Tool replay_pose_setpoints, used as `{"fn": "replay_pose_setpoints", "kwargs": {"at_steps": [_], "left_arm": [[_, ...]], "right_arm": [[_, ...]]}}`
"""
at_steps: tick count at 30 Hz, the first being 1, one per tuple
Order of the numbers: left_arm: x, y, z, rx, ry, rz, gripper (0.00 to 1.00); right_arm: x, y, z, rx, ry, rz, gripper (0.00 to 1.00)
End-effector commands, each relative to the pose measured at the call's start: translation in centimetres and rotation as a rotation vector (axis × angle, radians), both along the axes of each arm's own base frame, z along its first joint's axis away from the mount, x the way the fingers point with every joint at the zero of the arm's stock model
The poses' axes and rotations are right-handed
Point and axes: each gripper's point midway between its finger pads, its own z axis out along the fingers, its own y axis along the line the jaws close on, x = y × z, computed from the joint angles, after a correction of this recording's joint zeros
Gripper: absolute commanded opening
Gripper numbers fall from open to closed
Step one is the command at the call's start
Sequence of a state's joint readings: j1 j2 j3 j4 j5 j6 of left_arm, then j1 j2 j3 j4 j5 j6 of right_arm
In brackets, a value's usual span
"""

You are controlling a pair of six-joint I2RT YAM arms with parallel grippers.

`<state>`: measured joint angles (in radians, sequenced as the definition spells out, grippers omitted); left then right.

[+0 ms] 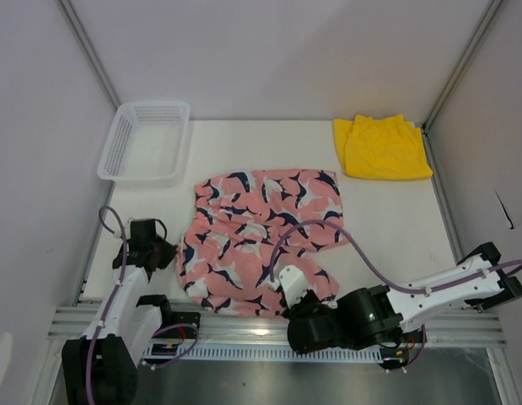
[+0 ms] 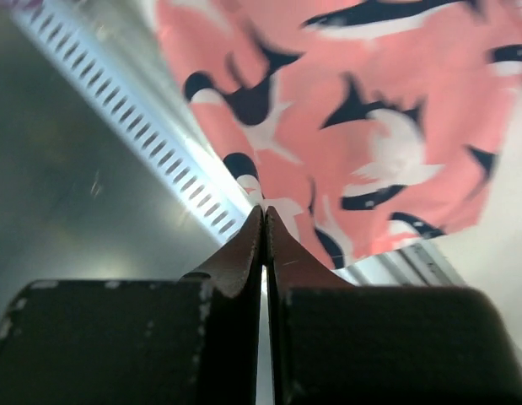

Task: Fold and stack the shorts

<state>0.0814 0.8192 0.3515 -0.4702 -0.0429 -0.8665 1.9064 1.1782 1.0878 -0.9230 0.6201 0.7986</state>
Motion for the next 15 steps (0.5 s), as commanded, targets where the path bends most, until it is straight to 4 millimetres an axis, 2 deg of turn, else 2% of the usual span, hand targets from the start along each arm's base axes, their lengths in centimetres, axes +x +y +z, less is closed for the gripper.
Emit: {"fn": "replay_pose_setpoints", "kwargs": {"at_steps": [1,2,3,5,6,8,9,11,14,15], "left_arm": [[-0.2,1.0,1.8,0.013,0.015,0.095,0.0],[-0.1,1.1,2.3,0.018,0.014,0.096,0.0],[0.6,1.2,4.1,0.022,-0.012,0.099,0.0],[0.7,1.4,5.1,0.026,-0.003,0.109,0.0],[1.2,1.4,6.7,0.024,-0.014,0.112,0.0],[1.4,1.3,7.3,0.01,-0.004,0.121,0.0],[2.1,1.3,8.9,0.007,-0.023,0.123,0.0],[2.4,1.2,9.5,-0.01,-0.018,0.138,0.0],[3.9,0.9,12.3,-0.045,-0.057,0.15,0.0],[4.2,0.8,12.6,-0.06,-0.062,0.159,0.0]], "right_arm": [[4.9,-2.3,4.0,0.062,-0.071,-0.146,0.0],[6.7,-2.8,4.6,0.075,-0.072,-0.204,0.0],[7.4,-3.2,5.3,0.093,-0.07,-0.22,0.0],[9.2,-3.8,6.0,0.09,-0.079,-0.245,0.0],[9.6,-3.8,6.6,0.1,-0.083,-0.244,0.0],[10.4,-3.8,7.3,0.1,-0.11,-0.229,0.0],[11.5,-4.0,8.0,0.108,-0.116,-0.256,0.0],[12.6,-4.2,9.1,0.127,-0.132,-0.268,0.0],[15.2,-5.0,11.1,0.169,-0.159,-0.293,0.0],[16.6,-5.8,11.3,0.163,-0.165,-0.315,0.0]]}}
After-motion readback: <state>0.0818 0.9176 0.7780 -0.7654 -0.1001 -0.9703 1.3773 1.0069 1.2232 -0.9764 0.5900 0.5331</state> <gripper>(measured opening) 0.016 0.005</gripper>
